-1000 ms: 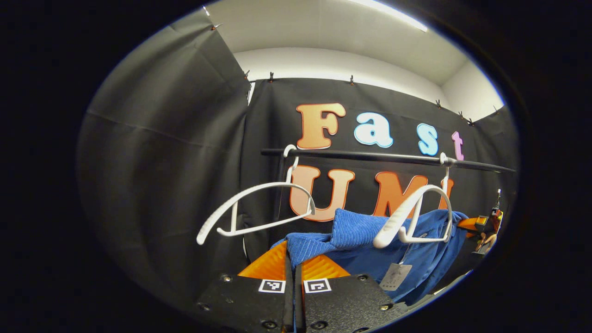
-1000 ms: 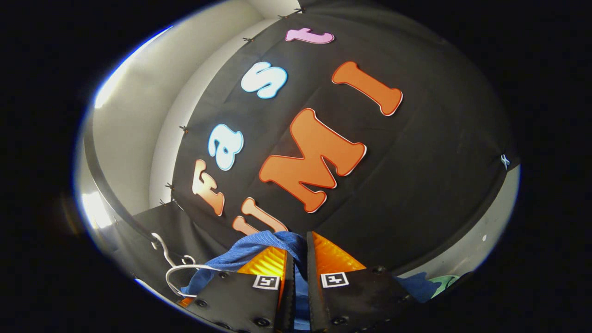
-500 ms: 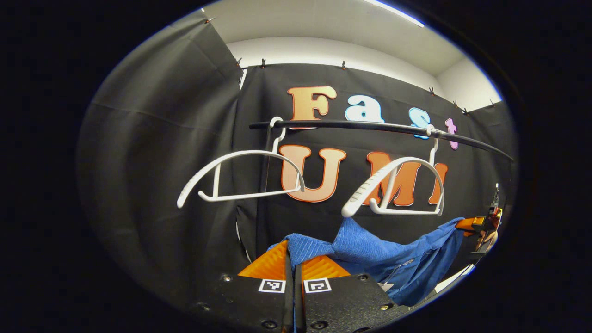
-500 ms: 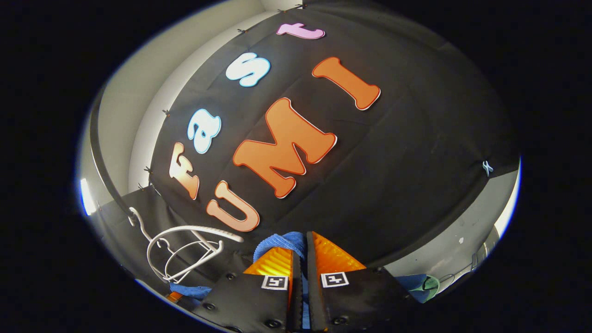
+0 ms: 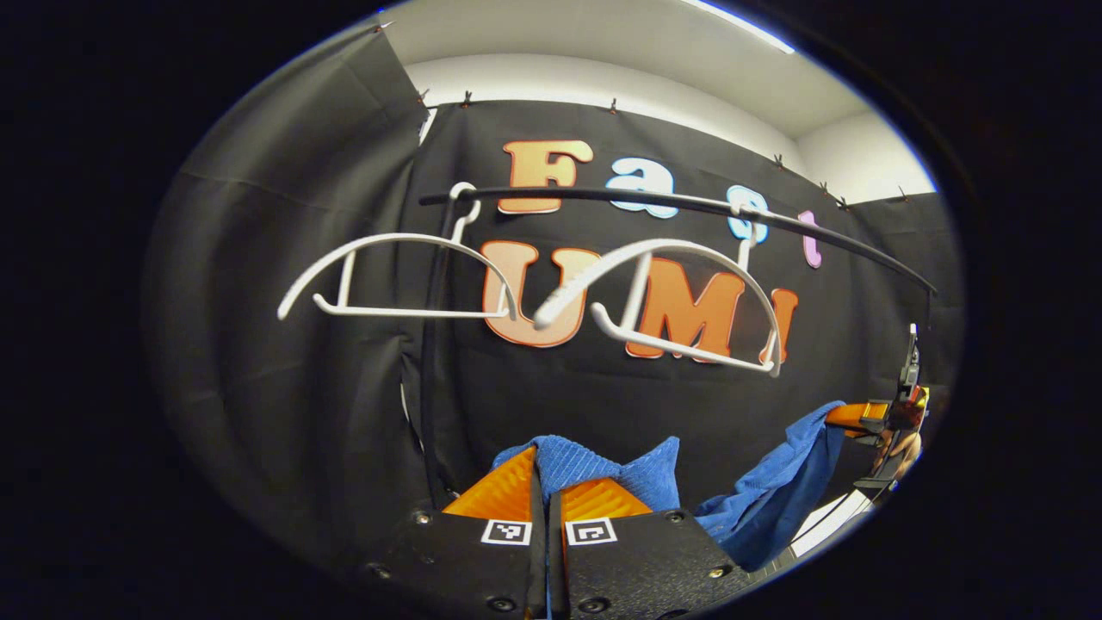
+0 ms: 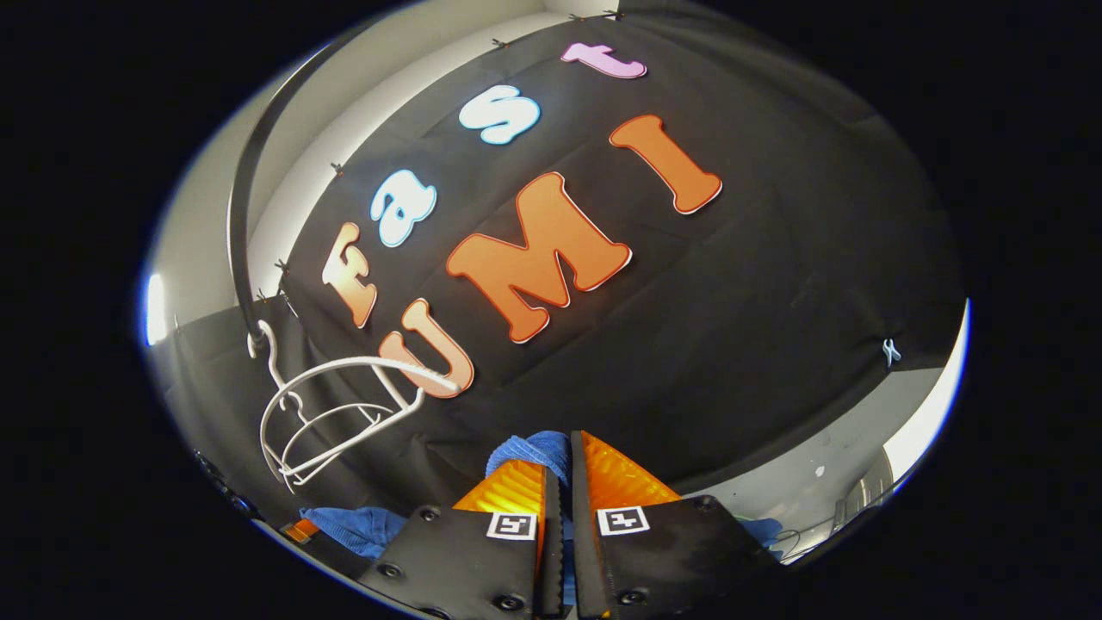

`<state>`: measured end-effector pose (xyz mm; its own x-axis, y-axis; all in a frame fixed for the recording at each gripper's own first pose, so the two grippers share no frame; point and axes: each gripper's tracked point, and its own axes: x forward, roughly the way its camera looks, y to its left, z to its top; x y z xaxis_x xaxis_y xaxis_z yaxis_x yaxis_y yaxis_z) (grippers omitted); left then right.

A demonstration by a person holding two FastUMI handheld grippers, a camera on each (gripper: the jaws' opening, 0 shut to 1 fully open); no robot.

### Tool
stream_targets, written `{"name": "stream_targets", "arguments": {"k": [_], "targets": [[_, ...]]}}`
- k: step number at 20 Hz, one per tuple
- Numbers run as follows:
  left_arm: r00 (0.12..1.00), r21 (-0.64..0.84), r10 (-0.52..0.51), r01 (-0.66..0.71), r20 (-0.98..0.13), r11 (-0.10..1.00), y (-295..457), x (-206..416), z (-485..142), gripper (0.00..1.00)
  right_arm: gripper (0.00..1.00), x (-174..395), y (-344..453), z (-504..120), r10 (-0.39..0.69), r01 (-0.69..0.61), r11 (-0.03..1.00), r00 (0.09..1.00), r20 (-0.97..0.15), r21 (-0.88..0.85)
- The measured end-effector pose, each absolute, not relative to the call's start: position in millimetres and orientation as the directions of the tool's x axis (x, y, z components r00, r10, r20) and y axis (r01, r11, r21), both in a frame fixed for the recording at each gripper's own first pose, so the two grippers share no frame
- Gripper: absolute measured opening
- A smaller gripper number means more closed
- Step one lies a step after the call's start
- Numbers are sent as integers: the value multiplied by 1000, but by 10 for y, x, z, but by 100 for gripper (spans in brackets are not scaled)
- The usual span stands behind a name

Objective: Grasp the clothes on the hanger with both hands and then place them into the laundry hamper below.

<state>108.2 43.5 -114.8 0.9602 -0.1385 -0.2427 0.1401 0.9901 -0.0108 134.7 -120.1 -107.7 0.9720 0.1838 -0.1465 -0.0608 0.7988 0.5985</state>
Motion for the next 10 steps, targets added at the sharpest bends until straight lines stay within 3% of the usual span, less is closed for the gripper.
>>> {"name": "stream_targets", "arguments": {"k": [10], "targets": [[892, -67, -276, 270, -359, 961, -501, 1016, -1749, 1, 12, 922, -978, -1502, 219, -68, 857, 945, -242, 510]]}}
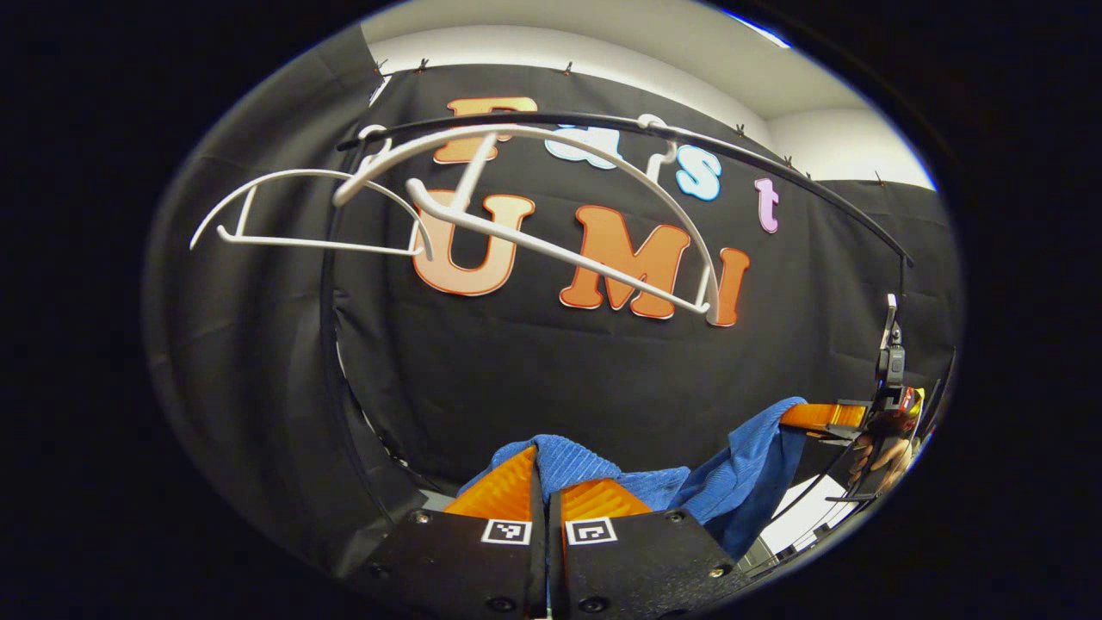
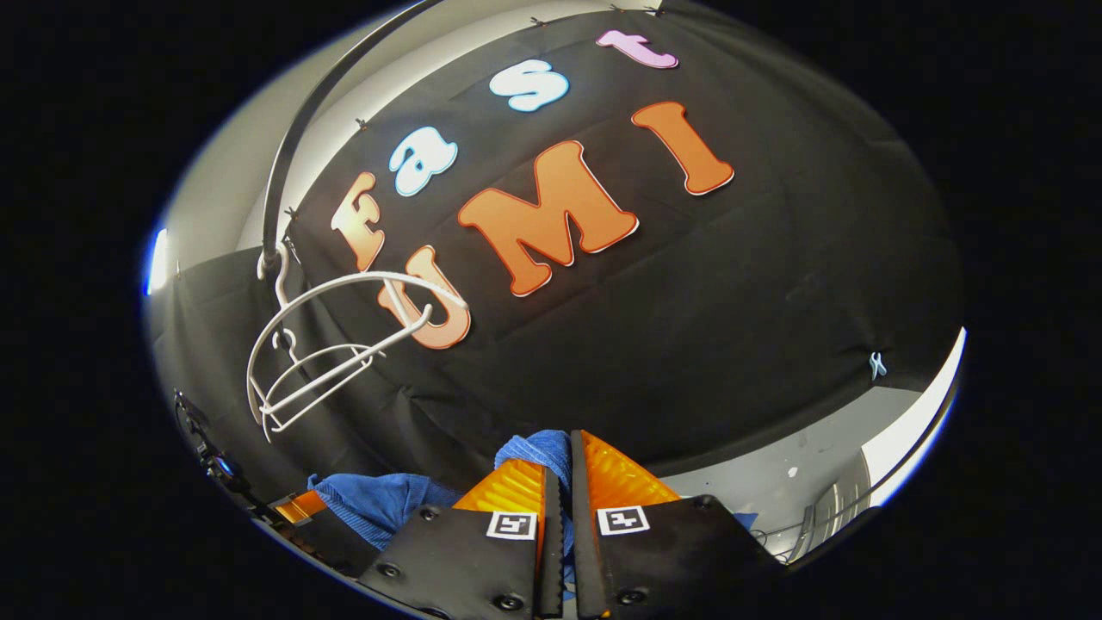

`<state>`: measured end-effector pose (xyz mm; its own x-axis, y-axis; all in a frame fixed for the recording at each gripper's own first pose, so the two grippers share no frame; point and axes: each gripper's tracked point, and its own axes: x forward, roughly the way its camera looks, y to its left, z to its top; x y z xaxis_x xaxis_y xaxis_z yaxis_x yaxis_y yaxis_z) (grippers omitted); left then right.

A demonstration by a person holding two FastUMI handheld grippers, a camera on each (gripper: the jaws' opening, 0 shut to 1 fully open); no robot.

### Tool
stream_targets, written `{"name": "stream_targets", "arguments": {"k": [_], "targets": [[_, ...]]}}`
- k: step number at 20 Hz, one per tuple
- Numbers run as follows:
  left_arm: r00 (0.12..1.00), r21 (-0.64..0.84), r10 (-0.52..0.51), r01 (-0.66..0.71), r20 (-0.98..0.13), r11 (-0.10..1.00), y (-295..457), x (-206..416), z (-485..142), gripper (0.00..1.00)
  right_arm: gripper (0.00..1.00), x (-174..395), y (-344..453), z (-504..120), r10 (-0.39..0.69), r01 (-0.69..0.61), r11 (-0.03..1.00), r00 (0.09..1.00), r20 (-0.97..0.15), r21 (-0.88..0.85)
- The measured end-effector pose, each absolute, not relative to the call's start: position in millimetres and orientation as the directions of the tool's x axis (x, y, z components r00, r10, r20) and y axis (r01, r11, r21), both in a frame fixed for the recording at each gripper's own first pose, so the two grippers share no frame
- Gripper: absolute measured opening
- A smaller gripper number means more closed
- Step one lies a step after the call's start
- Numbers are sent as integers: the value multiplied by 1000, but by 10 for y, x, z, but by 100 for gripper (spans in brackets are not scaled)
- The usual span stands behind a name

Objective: Grasp the clothes on the hanger with both hands and then place them into the laundry hamper below.

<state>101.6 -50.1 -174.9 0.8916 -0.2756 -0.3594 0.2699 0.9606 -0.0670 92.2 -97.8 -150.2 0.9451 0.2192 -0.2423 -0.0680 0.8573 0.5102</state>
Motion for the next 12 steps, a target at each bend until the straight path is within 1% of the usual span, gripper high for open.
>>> {"name": "stream_targets", "arguments": {"k": [6, 12], "targets": [[840, -79, -330, 330, -431, 941, -975, 898, -2101, 1, 13, 708, -837, -1648, 237, -81, 875, 931, -276, 477], [769, -83, -357, 372, -530, 925, -1195, 846, -2557, 1, 13, 569, -620, -2111, 245, -78, 908, 895, -373, 411]]}}
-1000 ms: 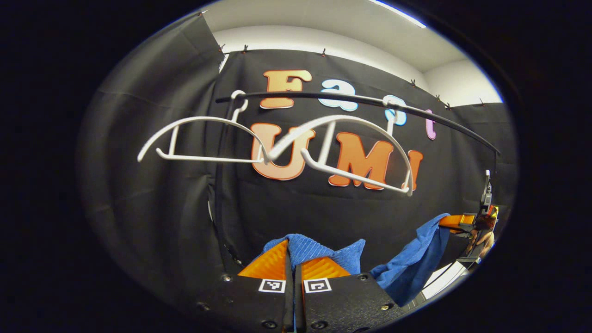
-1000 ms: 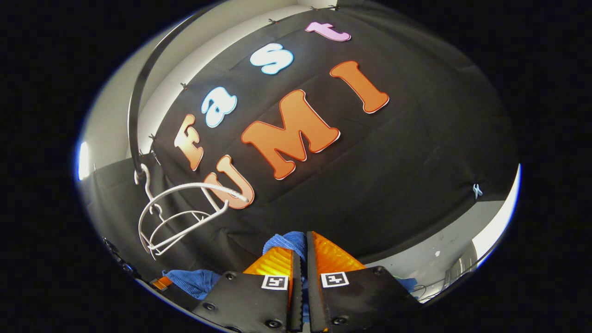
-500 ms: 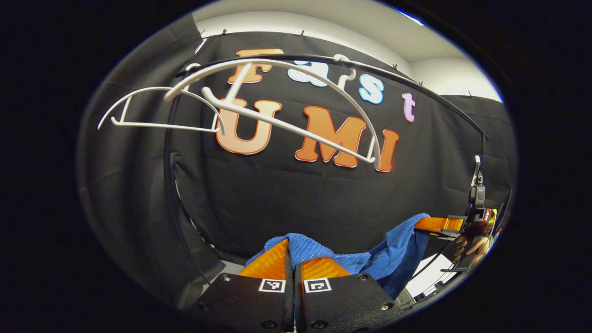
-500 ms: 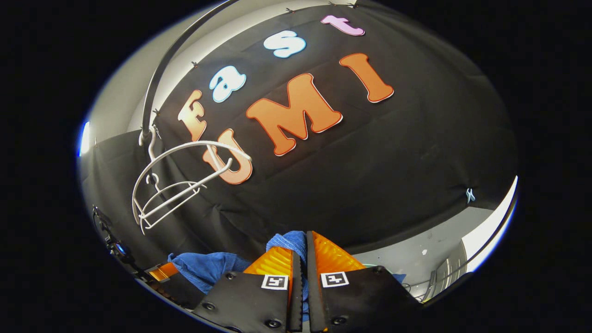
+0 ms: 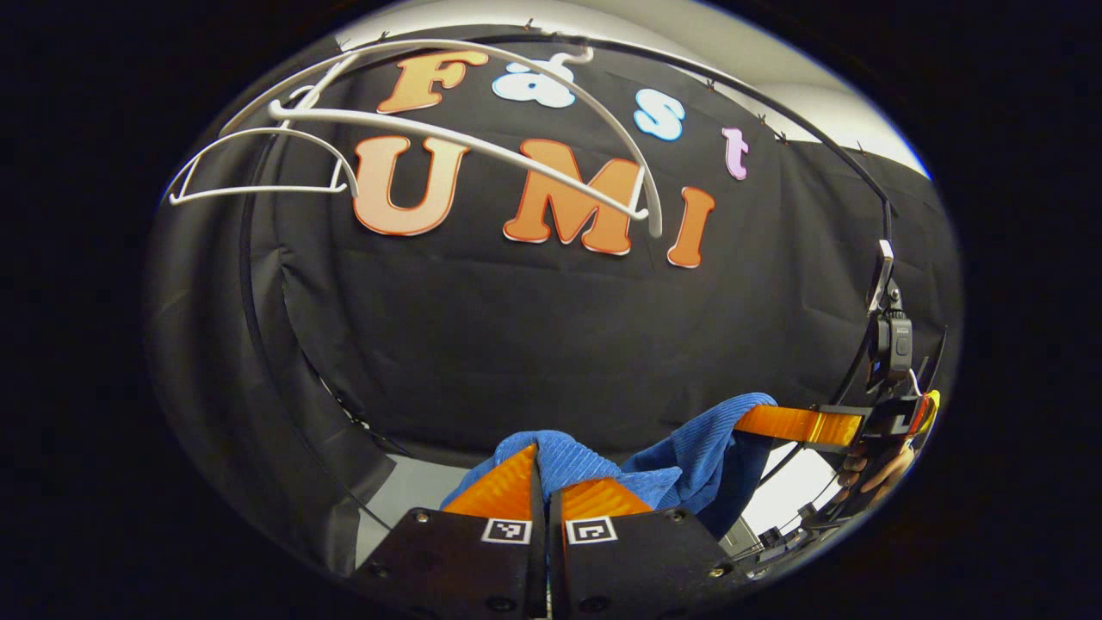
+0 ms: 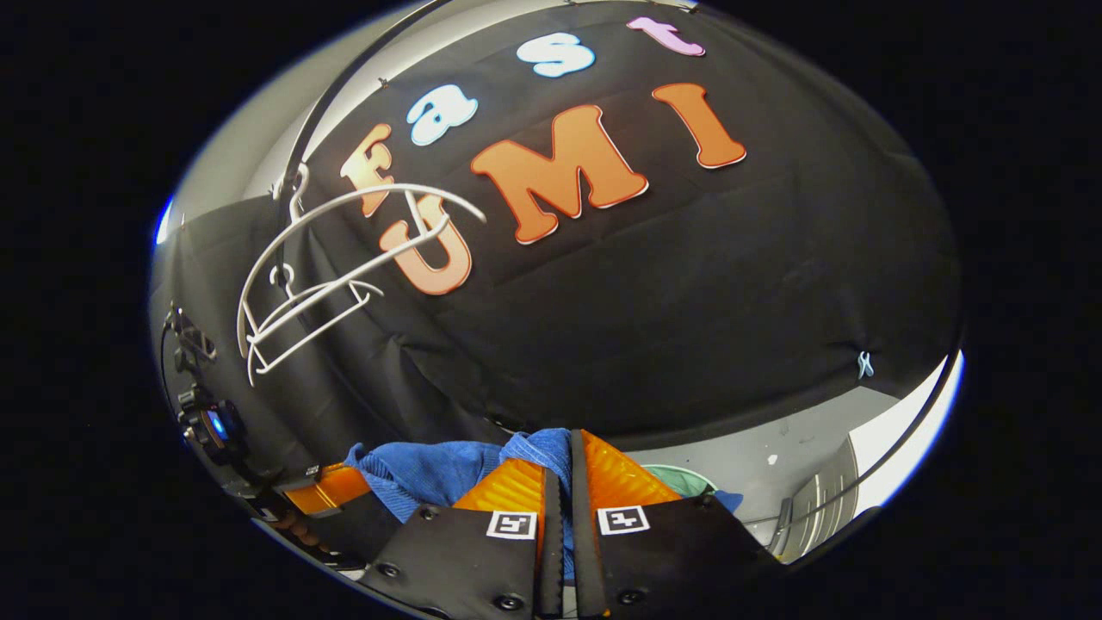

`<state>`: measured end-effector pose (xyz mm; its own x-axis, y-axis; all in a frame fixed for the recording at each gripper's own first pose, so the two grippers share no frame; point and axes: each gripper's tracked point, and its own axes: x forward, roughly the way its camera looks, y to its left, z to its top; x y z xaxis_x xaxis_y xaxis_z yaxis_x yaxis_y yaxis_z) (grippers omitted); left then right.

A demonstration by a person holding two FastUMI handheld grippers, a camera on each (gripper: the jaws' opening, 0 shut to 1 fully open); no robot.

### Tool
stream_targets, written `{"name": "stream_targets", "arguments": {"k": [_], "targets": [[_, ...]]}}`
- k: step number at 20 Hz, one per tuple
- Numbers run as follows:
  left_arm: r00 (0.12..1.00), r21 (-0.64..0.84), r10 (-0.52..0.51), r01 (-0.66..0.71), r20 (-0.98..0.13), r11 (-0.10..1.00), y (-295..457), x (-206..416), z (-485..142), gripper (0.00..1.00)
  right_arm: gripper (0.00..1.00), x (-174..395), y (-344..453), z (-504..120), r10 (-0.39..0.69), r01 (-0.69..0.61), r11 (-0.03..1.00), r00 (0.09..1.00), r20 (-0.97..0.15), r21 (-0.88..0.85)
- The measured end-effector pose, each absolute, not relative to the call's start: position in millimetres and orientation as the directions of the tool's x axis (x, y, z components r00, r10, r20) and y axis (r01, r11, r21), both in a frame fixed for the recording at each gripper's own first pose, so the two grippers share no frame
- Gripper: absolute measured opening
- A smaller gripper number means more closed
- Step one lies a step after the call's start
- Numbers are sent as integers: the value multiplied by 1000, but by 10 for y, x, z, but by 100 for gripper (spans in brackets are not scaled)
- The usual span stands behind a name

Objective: Grasp the clothes on the hanger with both hands and then place them into the laundry hamper below.

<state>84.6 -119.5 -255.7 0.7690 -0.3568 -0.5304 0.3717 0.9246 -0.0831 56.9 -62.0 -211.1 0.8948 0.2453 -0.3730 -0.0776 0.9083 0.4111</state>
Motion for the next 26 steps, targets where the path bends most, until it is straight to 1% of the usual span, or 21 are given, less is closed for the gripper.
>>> {"name": "stream_targets", "arguments": {"k": [4, 8, 12, 17, 26], "targets": [[725, -88, -369, 395, -582, 915, -1272, 908, -2933, 1, 13, 532, -556, -2483, 210, -44, 930, 878, -431, 364], [660, -95, -375, 419, -652, 903, -1336, 914, -3254, 1, 13, 611, -597, -2817, 166, 4, 944, 858, -487, 329], [600, -82, -362, 441, -713, 894, -1327, 834, -3628, 1, 13, 631, -665, -3157, 135, 44, 953, 824, -551, 299], [535, -92, -334, 428, -776, 899, -1240, 893, -4094, 2, 13, 706, -724, -3546, 112, 87, 958, 765, -635, 274], [396, -89, -257, 396, -881, 914, -1073, 784, -4873, 2, 13, 723, -814, -4369, 82, 154, 961, 636, -768, 231]]}}
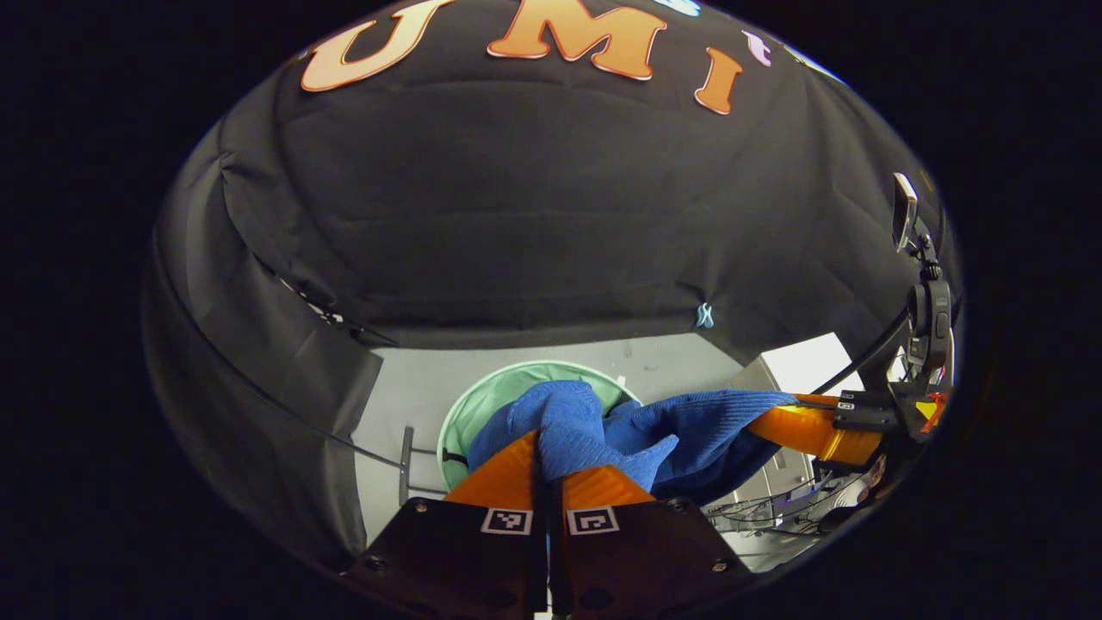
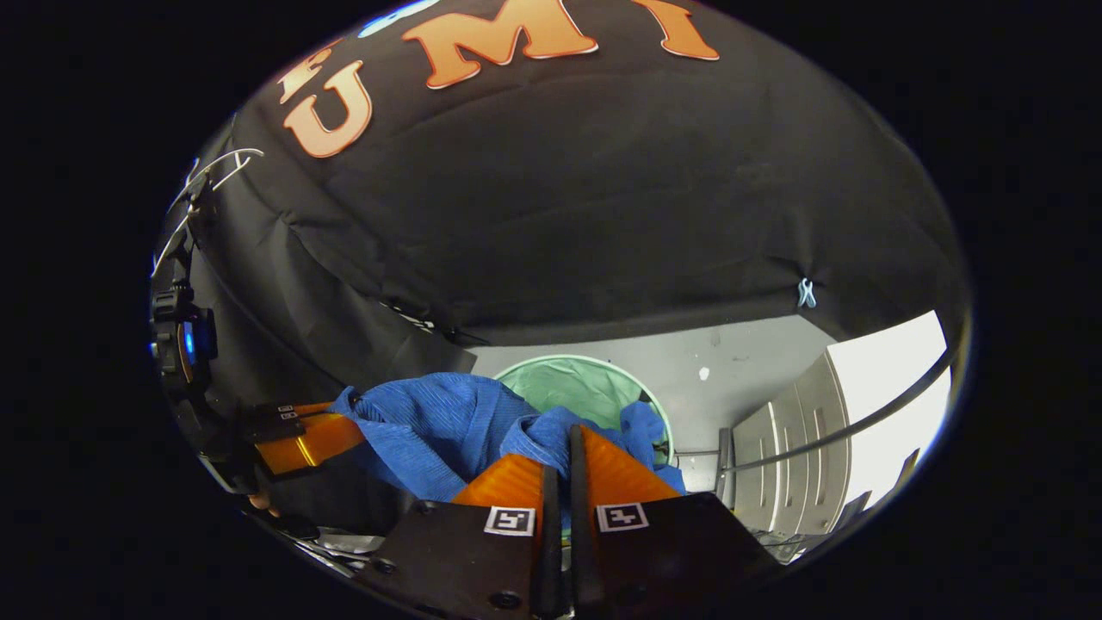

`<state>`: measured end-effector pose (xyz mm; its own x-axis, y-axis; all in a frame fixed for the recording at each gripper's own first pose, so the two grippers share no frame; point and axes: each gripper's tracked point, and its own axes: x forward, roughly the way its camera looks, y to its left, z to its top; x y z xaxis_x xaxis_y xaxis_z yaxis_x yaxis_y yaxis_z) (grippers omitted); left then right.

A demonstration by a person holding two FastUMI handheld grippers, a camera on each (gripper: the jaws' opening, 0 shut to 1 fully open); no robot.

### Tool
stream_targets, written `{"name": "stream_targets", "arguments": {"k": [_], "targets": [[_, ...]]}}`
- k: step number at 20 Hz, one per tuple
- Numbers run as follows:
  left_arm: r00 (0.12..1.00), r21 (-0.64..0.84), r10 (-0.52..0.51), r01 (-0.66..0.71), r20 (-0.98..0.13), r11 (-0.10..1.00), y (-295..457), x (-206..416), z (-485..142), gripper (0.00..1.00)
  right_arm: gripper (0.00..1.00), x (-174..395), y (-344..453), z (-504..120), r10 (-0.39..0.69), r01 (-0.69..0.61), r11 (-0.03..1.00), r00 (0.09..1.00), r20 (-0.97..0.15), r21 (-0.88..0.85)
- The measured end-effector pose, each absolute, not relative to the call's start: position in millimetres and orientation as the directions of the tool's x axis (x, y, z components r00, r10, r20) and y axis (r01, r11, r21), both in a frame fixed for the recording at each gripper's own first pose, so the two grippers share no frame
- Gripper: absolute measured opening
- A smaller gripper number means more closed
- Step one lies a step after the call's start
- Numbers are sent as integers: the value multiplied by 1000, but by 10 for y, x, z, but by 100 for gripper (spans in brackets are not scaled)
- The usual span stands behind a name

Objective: Grasp the clothes on the hanger with both hands and then place them into the laundry hamper below.

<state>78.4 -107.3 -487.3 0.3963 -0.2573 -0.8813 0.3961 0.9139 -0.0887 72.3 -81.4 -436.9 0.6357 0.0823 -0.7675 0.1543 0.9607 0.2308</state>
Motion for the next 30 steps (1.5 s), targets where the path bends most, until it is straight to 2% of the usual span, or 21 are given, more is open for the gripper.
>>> {"name": "stream_targets", "arguments": {"k": [4, 8, 11, 14, 15, 16, 17, 18, 19, 20, 21, 22, 23, 24, 25, 26, 30], "targets": [[331, -91, -221, 367, -917, 926, -936, 687, -5169, 2, 13, 693, -910, -4619, 60, 200, 956, 587, -807, 216], [224, -86, -174, 357, -959, 930, -801, 515, -5504, 2, 13, 620, -907, -4941, 68, 245, 945, 501, -863, 217], [168, -62, -126, 341, -978, 938, -677, 398, -5630, 5, 13, 559, -948, -4985, 31, 254, 953, 464, -886, 166], [140, -49, -99, 325, -985, 944, -637, 274, -5634, 11, 36, 549, -929, -4949, 29, 247, 955, 471, -881, 164], [144, -51, -101, 311, -984, 949, -640, 285, -5633, 24, 27, 523, -931, -4910, 28, 249, 954, 473, -880, 164], [143, -66, -113, 299, -983, 952, -661, 285, -5636, 38, 39, 517, -927, -4881, 27, 251, 954, 479, -878, 166], [150, -62, -110, 292, -983, 954, -656, 300, -5609, 52, 56, 505, -936, -4846, 20, 257, 952, 487, -873, 165], [155, -69, -117, 288, -981, 955, -639, 274, -5568, 66, 51, 486, -943, -4806, 15, 262, 951, 493, -870, 164], [162, -64, -115, 287, -980, 956, -629, 270, -5514, 80, 51, 415, -953, -4757, 9, 265, 951, 497, -868, 161], [169, -61, -113, 288, -979, 956, -607, 233, -5481, 73, 52, 367, -941, -4714, 13, 260, 951, 504, -864, 167], [175, -60, -114, 288, -978, 956, -617, 219, -5430, 82, 74, 346, -948, -4669, 5, 258, 953, 513, -859, 159], [182, -57, -113, 288, -977, 956, -652, 185, -5393, 82, 71, 315, -966, -4601, -6, 254, 956, 523, -852, 149], [189, -57, -116, 291, -975, 955, -655, 154, -5327, 99, 85, 258, -976, -4533, -18, 251, 958, 532, -846, 137], [209, -51, -115, 289, -971, 956, -629, 171, -5240, 99, 93, 219, -1009, -4460, -32, 250, 961, 539, -842, 123], [236, -50, -122, 287, -964, 957, -647, 198, -5142, 98, 89, 198, -1008, -4383, -37, 242, 963, 551, -834, 117], [265, -50, -129, 286, -956, 957, -684, 193, -5032, 98, 100, 176, -1002, -4277, -44, 236, 965, 567, -823, 111], [403, -64, -191, 307, -895, 950, -848, 314, -4373, 98, 99, 85, -1076, -3595, -104, 221, 973, 664, -740, 61]]}}
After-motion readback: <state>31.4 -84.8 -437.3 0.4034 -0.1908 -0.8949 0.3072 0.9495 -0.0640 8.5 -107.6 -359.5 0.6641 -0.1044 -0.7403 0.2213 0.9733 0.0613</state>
